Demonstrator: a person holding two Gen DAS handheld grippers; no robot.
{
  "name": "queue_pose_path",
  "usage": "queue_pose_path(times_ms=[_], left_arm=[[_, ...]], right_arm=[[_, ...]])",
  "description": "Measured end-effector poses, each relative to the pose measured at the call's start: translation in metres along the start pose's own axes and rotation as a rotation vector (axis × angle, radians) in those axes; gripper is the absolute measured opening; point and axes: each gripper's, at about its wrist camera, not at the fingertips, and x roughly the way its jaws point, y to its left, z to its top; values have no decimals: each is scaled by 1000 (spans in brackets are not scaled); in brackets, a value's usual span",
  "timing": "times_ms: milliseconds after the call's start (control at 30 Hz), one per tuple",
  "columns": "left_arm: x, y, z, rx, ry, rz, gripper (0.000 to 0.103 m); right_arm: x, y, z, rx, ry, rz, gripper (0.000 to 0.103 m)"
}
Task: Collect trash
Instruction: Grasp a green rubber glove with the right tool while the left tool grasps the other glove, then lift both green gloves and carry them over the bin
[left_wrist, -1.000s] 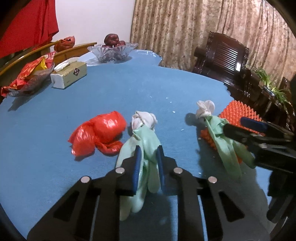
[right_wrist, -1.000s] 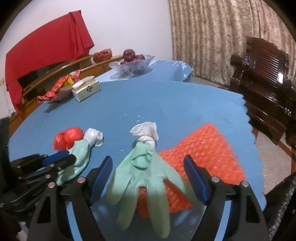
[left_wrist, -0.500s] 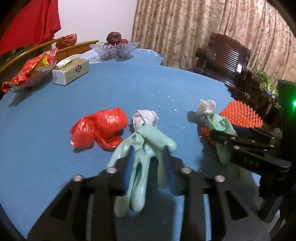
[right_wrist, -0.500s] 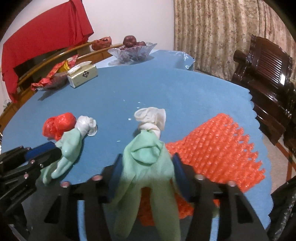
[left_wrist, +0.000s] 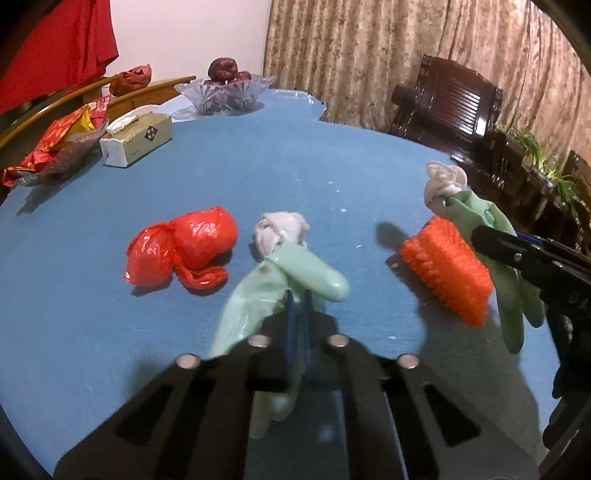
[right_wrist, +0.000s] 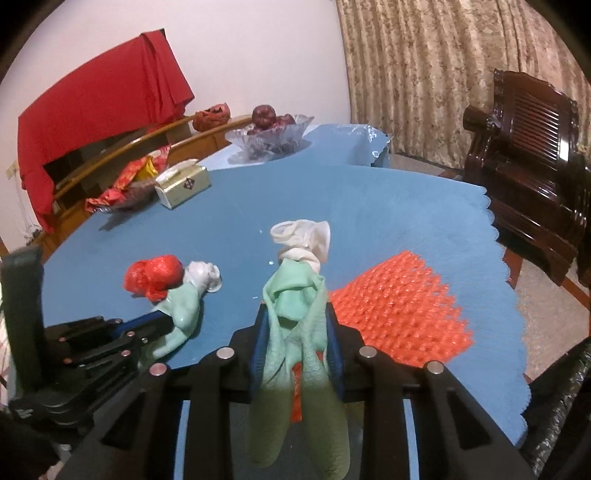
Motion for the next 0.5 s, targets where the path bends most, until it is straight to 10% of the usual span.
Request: queue_pose_path(times_ms=[333,433,500], left_arm=[[-18,-27,-12,34,0,-47,5],[-18,-26,-12,9,4,-32,50],[-23,-25,-9,9,-26,1,56]], right_arm=[[-24,-14,-19,23,30,-34,28],[-25,-19,-26,34,47,-44,28],[-26,-22,-29,42,51,-48,28]])
